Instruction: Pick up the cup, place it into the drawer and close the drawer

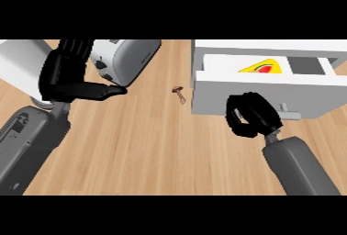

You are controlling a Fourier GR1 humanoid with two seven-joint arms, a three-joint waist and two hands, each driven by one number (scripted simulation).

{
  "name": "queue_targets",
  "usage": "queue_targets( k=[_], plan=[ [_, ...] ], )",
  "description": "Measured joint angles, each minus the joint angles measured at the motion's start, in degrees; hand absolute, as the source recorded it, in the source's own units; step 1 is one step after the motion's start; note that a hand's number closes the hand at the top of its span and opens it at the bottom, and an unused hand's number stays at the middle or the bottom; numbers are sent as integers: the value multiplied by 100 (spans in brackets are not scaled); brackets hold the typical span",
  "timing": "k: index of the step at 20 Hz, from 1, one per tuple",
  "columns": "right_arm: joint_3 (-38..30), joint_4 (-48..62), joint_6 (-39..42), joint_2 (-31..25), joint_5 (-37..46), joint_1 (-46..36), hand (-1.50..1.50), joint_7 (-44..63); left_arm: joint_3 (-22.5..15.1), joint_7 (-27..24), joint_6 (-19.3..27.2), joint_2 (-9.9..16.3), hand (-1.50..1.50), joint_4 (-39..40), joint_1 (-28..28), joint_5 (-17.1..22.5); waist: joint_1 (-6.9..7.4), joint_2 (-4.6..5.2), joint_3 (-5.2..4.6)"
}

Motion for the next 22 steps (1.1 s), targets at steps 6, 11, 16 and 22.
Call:
queue_targets(
  k=[6,11,16,22],
  plan=[
    [-440,2069,-594,243,91,-1167,150,-640,305,13,-313,268,-150,-379,554,11,8,10,-3],
    [-826,3500,-772,227,34,-2064,150,-1122,446,-109,-557,233,-150,-323,760,-14,52,28,-11],
    [-1061,4368,-698,149,-48,-2542,150,-1511,533,-213,-825,249,-150,-318,904,1,145,30,-20],
    [-1202,4778,-504,66,-143,-2708,150,-1910,550,-221,-1075,225,-150,-320,934,52,205,-2,-49]
  ],
)
